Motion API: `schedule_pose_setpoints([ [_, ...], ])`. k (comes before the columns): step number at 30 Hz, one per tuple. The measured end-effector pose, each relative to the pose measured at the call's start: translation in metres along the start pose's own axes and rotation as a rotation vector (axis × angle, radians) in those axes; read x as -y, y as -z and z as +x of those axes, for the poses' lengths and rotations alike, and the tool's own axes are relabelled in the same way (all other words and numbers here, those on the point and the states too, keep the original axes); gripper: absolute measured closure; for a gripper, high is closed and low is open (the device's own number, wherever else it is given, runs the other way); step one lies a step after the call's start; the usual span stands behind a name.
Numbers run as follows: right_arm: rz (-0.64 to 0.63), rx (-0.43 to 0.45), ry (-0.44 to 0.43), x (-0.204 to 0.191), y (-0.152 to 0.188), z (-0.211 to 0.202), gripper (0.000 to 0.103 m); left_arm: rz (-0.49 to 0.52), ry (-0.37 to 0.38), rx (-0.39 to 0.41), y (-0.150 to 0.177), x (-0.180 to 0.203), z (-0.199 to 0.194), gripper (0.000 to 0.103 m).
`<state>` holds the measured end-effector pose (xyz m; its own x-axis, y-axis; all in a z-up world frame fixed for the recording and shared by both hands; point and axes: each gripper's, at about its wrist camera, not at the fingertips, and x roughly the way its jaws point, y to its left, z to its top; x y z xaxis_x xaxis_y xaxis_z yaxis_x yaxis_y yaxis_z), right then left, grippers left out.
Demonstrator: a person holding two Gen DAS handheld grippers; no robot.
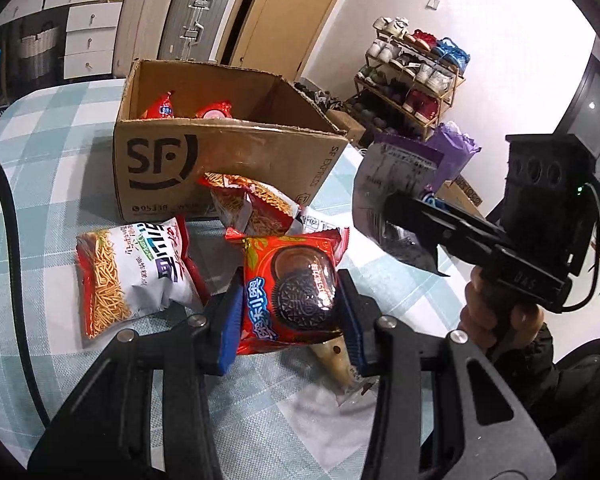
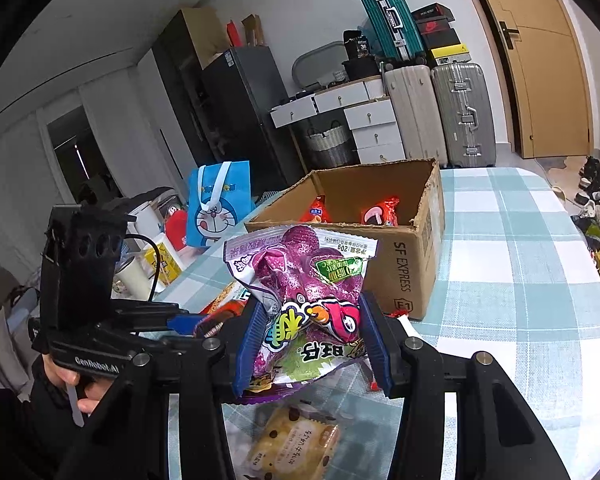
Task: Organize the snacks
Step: 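Carry red cookie pack with left tool while right tool carries purple bag to box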
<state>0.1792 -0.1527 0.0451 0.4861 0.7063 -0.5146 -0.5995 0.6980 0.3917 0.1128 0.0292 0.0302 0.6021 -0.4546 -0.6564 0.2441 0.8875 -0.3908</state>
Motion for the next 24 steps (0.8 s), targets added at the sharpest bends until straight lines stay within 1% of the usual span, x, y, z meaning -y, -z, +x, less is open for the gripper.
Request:
schedule_pose_setpoints([
  [4, 0.0, -0.001, 0.001, 0.0, 0.0, 0.0, 0.056, -0.013, 0.001, 0.023, -0.002, 0.0, -0.01, 0.064],
  [6, 0.002, 0.001, 0.003, 0.0, 0.0, 0.0, 0.056, -0.017, -0.004, 0.046, -0.004, -0.001, -0.018, 0.064],
  [9, 0.007, 0.012, 0.007, 0.001, -0.001, -0.002, 0.056, -0.015, -0.047, 0.084, -0.006, 0.0, -0.026, 0.064],
  [17, 0.01, 0.028, 0.012, 0.0, -0.001, -0.004, 0.056, -0.035, -0.104, 0.18, -0.016, 0.001, -0.045, 0.064],
  [20, 0.017, 0.028, 0.013, 0.001, -0.002, -0.002, 0.056, -0.049, -0.118, 0.203, -0.021, -0.001, -0.049, 0.064],
  [24, 0.021, 0.038, 0.021, 0.001, -0.007, -0.003, 0.056, -0.054, -0.142, 0.212, -0.032, 0.0, -0.045, 0.064],
])
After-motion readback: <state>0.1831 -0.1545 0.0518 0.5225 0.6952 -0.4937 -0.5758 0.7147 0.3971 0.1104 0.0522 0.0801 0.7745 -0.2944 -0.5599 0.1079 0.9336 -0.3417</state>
